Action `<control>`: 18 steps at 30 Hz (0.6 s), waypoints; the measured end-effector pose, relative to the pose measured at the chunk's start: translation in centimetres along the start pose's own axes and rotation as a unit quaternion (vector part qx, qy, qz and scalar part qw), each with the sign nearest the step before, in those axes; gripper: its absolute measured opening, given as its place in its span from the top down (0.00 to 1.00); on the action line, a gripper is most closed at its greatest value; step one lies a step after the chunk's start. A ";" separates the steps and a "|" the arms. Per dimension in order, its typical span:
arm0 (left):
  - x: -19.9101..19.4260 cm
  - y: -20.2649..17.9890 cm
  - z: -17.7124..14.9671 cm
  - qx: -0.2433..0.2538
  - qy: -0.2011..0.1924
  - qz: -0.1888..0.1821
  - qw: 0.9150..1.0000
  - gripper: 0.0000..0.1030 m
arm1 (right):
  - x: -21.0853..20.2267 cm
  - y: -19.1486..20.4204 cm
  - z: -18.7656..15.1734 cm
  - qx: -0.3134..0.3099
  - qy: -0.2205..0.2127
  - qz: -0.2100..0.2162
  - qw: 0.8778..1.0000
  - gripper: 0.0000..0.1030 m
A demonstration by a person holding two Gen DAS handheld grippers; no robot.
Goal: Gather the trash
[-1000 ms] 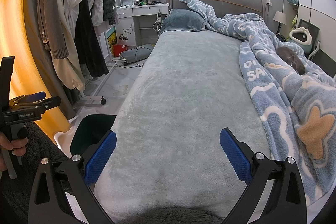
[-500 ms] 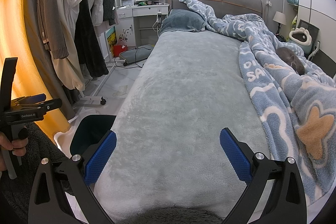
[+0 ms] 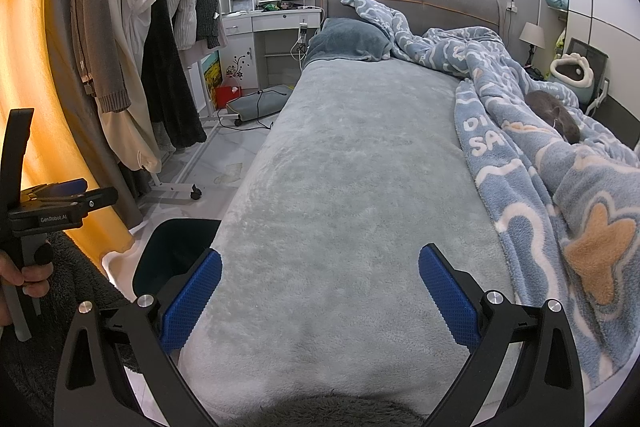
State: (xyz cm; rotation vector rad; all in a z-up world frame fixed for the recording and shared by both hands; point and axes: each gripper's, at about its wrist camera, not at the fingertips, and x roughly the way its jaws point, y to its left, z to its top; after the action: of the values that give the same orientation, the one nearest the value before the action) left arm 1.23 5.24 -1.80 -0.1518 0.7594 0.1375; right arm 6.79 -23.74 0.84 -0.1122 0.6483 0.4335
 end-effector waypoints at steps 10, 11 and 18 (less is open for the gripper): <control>0.0 0.0 0.0 0.000 0.000 0.000 1.000 0.03 | 0.0 0.0 0.0 0.000 0.000 0.000 1.000 0.03; 0.0 0.0 0.0 0.000 0.000 0.000 1.000 0.03 | 0.1 0.1 0.1 0.000 0.001 0.001 1.000 0.03; 0.0 0.0 0.1 0.000 0.000 0.000 1.000 0.03 | 0.0 0.1 0.0 -0.001 0.002 0.001 1.000 0.03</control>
State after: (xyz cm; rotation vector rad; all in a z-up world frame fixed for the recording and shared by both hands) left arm 1.27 5.27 -1.77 -0.1516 0.7602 0.1371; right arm 6.79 -23.68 0.88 -0.1144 0.6518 0.4350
